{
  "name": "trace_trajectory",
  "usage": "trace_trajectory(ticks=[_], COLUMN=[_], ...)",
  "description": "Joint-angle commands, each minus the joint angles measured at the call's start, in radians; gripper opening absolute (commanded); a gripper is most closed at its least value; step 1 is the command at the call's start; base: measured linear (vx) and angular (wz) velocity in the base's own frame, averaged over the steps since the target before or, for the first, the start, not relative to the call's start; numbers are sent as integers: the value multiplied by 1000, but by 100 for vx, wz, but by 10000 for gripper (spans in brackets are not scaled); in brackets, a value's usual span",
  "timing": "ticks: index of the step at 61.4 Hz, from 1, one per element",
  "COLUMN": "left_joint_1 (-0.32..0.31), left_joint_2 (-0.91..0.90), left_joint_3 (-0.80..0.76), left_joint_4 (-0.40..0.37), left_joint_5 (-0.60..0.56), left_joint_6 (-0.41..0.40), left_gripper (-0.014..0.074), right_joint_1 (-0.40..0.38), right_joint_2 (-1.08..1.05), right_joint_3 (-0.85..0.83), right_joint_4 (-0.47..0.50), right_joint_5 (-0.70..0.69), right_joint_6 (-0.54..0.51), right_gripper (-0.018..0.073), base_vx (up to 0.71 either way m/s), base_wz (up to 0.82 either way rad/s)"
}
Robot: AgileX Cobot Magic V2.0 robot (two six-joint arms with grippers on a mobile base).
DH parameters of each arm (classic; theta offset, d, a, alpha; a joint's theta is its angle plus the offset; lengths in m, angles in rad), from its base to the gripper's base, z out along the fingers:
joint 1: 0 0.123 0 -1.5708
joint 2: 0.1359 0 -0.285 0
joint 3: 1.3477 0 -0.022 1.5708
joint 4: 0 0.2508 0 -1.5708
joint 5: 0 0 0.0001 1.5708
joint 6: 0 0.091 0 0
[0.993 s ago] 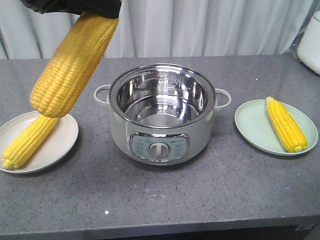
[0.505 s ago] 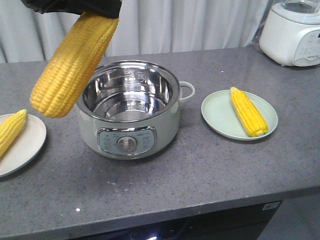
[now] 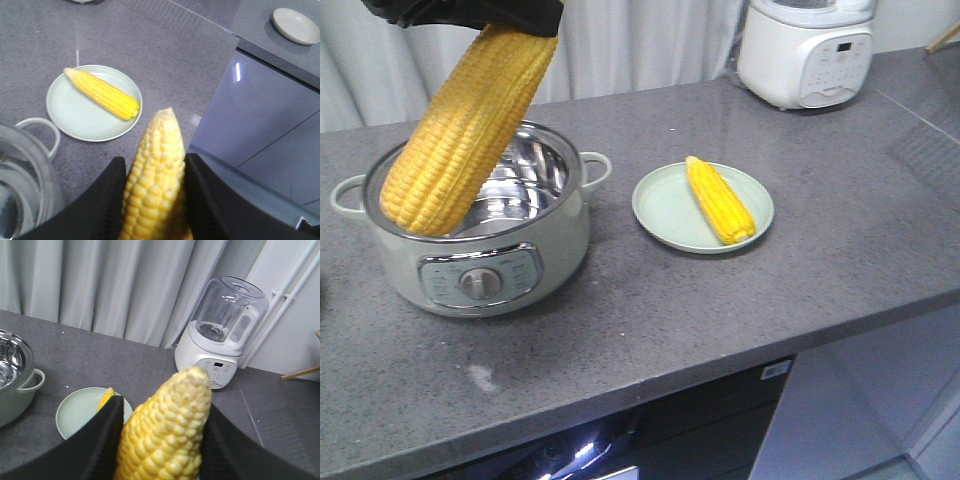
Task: Distribute corn equally
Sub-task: 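Turn the base away from the pot while holding both cobs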
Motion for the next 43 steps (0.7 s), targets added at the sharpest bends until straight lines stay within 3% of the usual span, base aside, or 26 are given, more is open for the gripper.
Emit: trace_trajectory(ticks=[1, 43], left_joint_1=[1, 1], left_joint_2=[-36, -36], left_joint_3=[-22, -22], left_joint_4=[-35, -35], left_joint_5=[-30, -30], left_joint_6=[-9, -9], left_gripper=[-7, -7], right_joint_1=[-4, -4], right_joint_2=[-3, -3], right_joint_3=[-19, -19], right_joint_4=[-3, -3], right_joint_5=[-64, -64], right_joint_6=[-1, -1], right_gripper=[-4, -4], base_vx=[-4, -4], base_wz=[-25, -23])
